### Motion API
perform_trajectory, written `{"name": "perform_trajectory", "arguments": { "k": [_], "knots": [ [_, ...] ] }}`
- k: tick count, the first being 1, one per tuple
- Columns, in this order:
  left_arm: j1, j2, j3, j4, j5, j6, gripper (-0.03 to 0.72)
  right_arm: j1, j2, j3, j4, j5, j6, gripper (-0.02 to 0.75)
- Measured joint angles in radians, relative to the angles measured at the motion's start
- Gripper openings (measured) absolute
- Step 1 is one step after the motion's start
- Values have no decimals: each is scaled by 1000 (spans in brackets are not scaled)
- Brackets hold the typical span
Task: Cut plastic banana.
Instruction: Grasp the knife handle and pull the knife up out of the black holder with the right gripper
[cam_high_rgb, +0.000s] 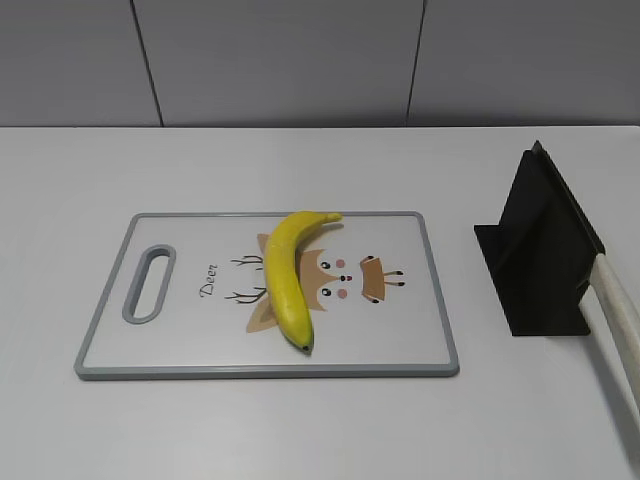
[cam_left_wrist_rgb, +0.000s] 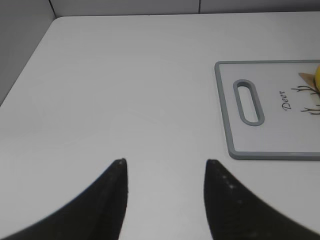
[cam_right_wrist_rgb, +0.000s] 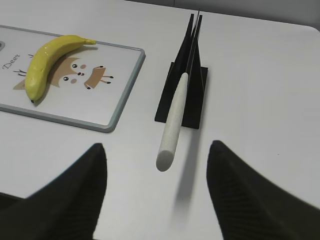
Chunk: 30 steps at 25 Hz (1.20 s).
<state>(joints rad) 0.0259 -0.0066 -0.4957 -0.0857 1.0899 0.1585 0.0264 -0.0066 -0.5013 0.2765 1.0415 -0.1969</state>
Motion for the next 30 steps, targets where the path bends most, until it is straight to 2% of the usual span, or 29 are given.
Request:
{"name": "perform_trajectory", "arguments": {
  "k": [22,30],
  "knots": [
    [0,0,0,0,0,0,491,0,0,0,0,0,0,493],
    [0,0,0,0,0,0,574,0,0,0,0,0,0,493]
  ]
}}
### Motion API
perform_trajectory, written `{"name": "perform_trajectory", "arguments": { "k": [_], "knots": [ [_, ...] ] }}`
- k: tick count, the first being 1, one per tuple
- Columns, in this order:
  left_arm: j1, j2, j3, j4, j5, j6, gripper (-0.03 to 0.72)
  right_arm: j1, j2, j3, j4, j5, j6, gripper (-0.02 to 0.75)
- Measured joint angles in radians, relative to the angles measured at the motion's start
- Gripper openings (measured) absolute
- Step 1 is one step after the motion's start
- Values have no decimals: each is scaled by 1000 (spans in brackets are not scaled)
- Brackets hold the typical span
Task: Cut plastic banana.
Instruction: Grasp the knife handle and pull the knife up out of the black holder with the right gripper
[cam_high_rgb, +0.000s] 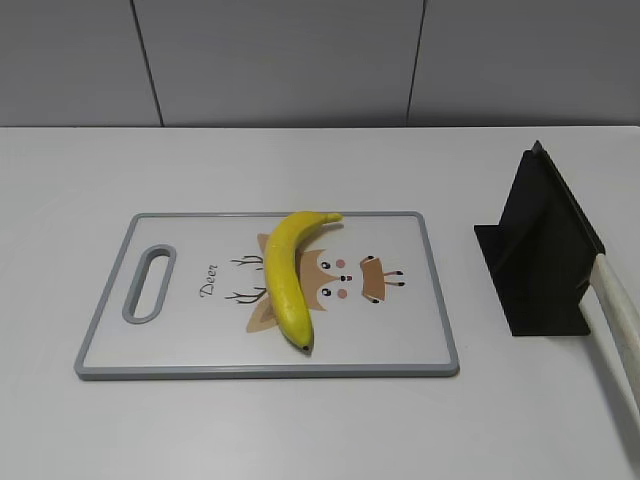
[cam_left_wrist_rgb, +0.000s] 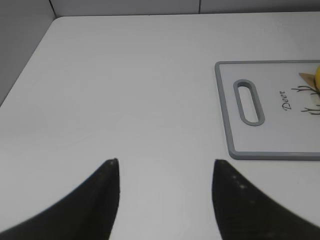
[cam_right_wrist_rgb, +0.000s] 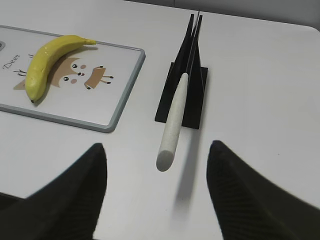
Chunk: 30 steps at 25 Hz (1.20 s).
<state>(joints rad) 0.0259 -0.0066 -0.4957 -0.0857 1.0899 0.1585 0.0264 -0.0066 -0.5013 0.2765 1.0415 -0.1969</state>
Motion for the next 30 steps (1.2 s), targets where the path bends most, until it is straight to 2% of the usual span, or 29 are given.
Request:
{"name": "perform_trajectory", "arguments": {
  "k": [5,14,30],
  "knots": [
    [0,0,0,0,0,0,600,0,0,0,0,0,0,496],
    [0,0,0,0,0,0,592,0,24,-48,-7,-5,0,546],
    [0,0,0,0,0,0,589,0,714,-390,-90,163,70,545]
  ]
}}
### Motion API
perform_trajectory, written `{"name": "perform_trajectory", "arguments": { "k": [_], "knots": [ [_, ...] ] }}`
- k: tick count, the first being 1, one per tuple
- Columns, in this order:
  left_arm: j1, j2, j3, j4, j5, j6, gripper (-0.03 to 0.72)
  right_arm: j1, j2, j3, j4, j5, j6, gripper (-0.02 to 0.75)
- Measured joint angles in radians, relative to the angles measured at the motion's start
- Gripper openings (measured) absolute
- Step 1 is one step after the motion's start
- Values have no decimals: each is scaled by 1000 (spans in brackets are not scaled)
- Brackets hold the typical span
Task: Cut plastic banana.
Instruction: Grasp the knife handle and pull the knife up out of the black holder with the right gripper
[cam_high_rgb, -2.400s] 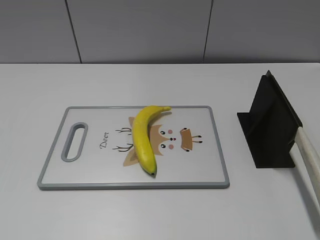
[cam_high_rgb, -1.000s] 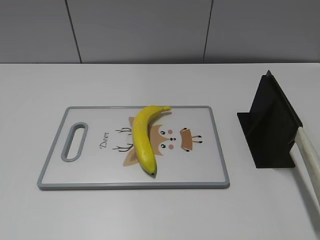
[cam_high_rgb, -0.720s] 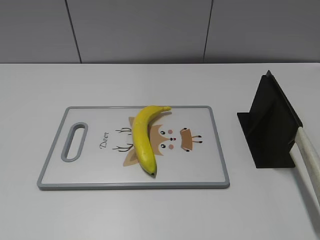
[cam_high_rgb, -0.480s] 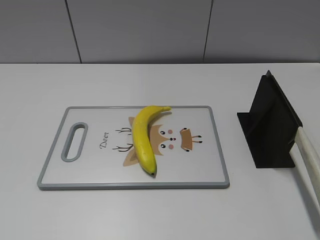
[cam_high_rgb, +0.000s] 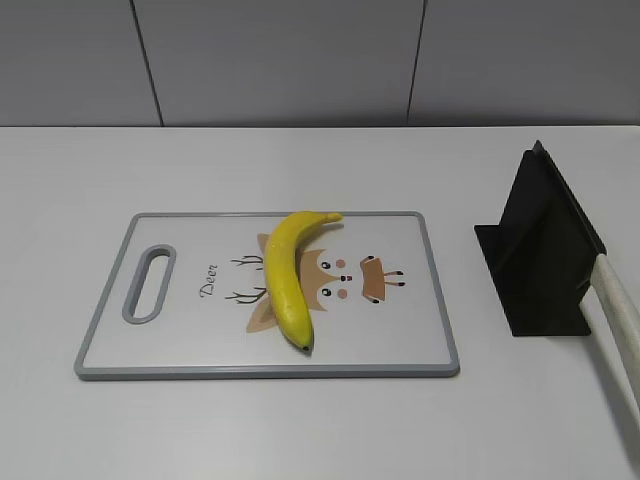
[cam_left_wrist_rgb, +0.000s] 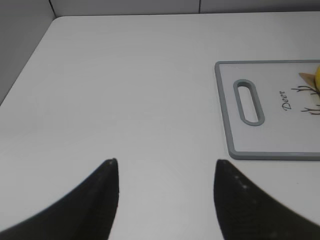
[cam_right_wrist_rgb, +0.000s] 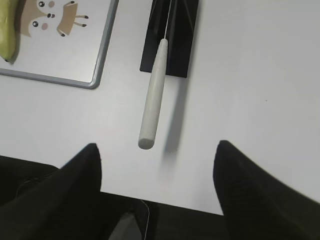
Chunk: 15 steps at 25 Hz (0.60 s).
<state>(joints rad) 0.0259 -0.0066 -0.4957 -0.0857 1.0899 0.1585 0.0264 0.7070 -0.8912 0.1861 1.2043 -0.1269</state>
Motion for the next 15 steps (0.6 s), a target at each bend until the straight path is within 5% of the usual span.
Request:
{"name": "perform_trajectory", "arguments": {
  "k": [15],
  "knots": [
    [0,0,0,-2,0,0,589,0,417,-26,13,-28,5,545]
  ]
}}
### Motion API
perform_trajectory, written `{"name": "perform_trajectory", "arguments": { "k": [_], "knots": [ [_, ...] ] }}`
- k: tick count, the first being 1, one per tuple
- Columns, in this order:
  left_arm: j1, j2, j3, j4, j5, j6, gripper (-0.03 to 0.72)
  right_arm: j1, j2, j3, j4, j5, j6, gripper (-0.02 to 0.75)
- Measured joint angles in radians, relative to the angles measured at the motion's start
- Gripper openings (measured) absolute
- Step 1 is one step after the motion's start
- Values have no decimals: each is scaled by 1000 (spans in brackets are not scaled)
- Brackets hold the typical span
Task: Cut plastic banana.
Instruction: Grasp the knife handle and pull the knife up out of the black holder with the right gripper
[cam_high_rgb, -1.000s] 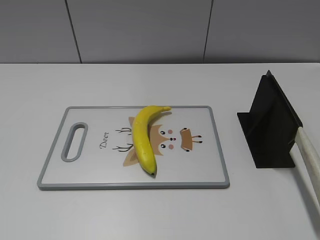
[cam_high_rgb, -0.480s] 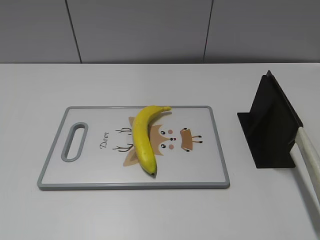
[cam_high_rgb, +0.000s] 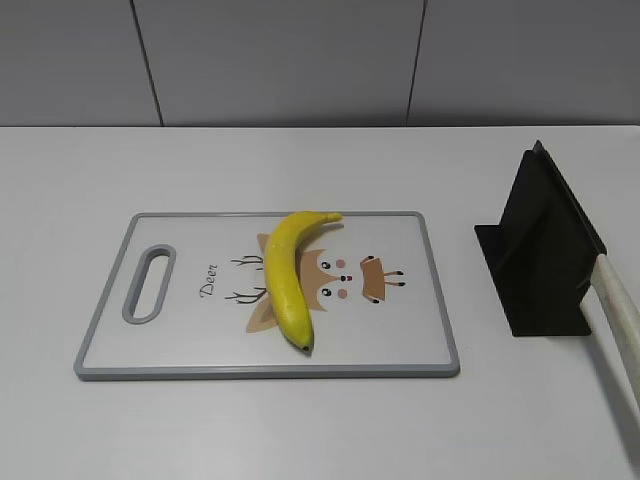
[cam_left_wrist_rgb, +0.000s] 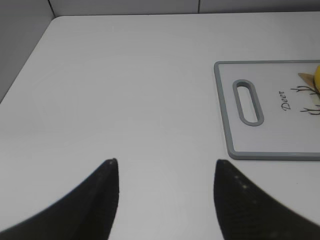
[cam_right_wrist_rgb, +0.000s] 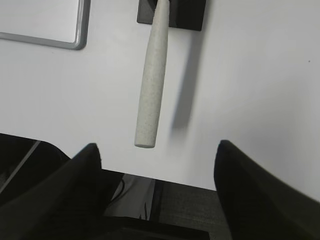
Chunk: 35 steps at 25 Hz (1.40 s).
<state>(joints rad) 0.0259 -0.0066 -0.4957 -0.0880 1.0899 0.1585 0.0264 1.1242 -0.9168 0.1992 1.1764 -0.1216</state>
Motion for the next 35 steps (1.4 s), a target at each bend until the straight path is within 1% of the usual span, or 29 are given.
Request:
{"name": "perform_trajectory", "arguments": {
  "k": [6,8,10,11,13,15,17,26,35],
  "knots": [
    [0,0,0,-1,0,0,586,2,126,0,36,-79,-1,522],
    [0,0,0,-1,0,0,585,20,158,0,38,-118,-1,522],
    [0,0,0,-1,0,0,585,58,185,0,36,-157,1,522],
    [0,0,0,-1,0,0,585,76,200,-1,27,-173,19,522],
    [0,0,0,-1,0,0,585,108,229,-1,-30,-204,81,522],
    [0,0,0,-1,0,0,585,119,259,-1,-75,-218,137,522],
    [0,0,0,-1,0,0,585,121,287,-1,-99,-224,158,522],
    [0,0,0,-1,0,0,569,121,387,2,-103,-238,173,522],
    [0,0,0,-1,0,0,567,121,428,76,-91,-332,176,522]
  ]
}}
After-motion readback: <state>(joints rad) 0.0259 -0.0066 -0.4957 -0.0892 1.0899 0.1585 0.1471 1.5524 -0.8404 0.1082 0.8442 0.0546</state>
